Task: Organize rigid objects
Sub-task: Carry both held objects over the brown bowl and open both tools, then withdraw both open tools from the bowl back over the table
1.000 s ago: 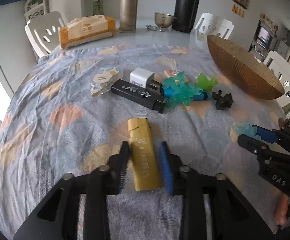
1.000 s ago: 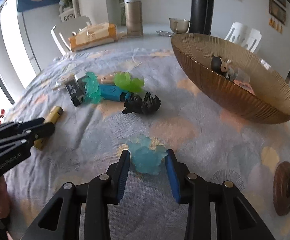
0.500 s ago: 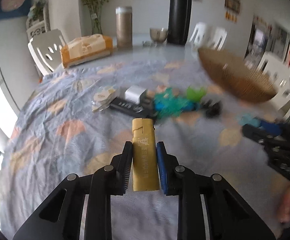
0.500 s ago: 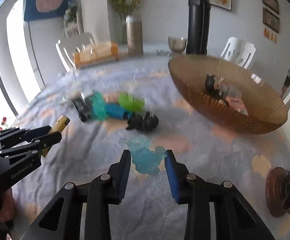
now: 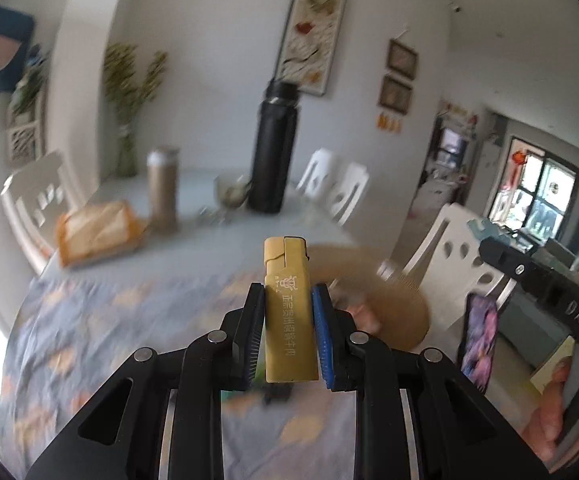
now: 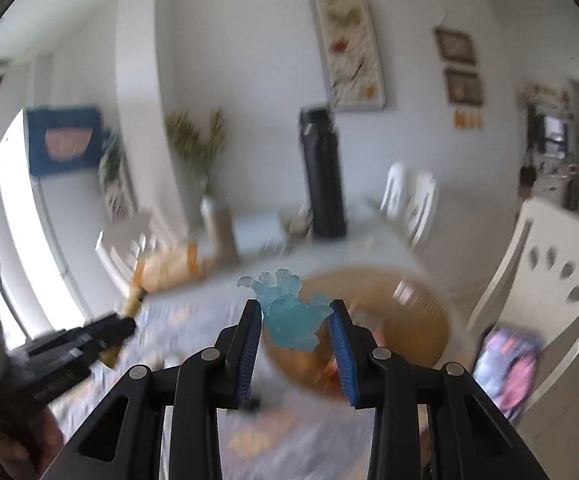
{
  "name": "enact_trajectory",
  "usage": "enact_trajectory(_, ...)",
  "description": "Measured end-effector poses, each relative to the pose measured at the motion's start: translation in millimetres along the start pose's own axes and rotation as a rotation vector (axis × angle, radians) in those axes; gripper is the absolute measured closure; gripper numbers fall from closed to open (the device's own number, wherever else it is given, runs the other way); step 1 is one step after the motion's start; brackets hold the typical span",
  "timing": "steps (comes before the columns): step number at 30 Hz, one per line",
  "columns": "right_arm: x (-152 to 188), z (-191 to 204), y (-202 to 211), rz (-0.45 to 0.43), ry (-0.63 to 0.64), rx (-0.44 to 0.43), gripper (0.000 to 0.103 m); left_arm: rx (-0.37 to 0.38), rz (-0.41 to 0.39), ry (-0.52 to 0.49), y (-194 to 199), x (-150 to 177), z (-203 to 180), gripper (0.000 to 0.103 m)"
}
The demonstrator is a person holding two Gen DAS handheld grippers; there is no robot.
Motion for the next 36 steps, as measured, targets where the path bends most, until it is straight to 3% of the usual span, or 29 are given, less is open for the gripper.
enact_trajectory(3,-23,-16,-2,-0.002,-0.048,0.06,0.069,0.069,0.008,0.003,-25,-15,-13,0.082)
enact_trajectory(7,-12,-35,-55,0.159,-0.116,0.11,0.069,0.115,0.104,0.008,-83,-6,-30,0.082)
enact_trajectory(11,26,-50,-116,0.354,-0.159,0.144,0.069,0.081,0.214,-0.011,-141,22,-32,0.082)
enact_trajectory(15,47,-54,-146,0.413,-0.105,0.213,0.069,0.05,0.241,-0.054,-168,34,-33,0.081)
enact_trajectory(16,49,-54,-151,0.422,-0.091,0.23,0.069,0.036,0.242,-0.066,-168,34,-33,0.068)
enact_trajectory(18,51,-55,-157,0.46,-0.081,0.243,0.068,-0.018,0.241,-0.086,-161,32,-29,0.058)
enact_trajectory(21,47,-49,-145,0.444,-0.079,0.205,0.066,-0.009,0.189,-0.062,-126,28,-14,0.032)
enact_trajectory(22,46,-46,-139,0.427,-0.076,0.204,0.056,-0.01,0.16,-0.036,-109,27,-5,0.021)
enact_trajectory(24,42,-36,-120,0.37,-0.073,0.172,0.036,-0.002,0.118,0.015,-79,29,13,0.019)
enact_trajectory(27,44,-6,-91,0.317,-0.038,0.077,0.035,-0.037,0.11,0.068,-43,43,40,0.019)
enact_trajectory(30,60,23,-74,0.305,-0.023,-0.021,0.034,-0.16,0.119,0.11,-10,75,77,0.018)
enact_trajectory(34,107,65,-78,0.356,0.012,-0.125,0.022,-0.284,0.164,0.179,9,122,120,0.018)
enact_trajectory(36,137,82,-90,0.374,0.048,-0.146,0.022,-0.338,0.183,0.202,14,144,139,0.018)
Point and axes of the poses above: each gripper's, at about its wrist camera, not at the fingertips, and y roughly against the way its jaws point, z to its left, x to its underside, the point moved 4 cm from there along -y, roughly the way its jaws point, and after that the axes turned 1 degree about y, right-handed, at the moved point
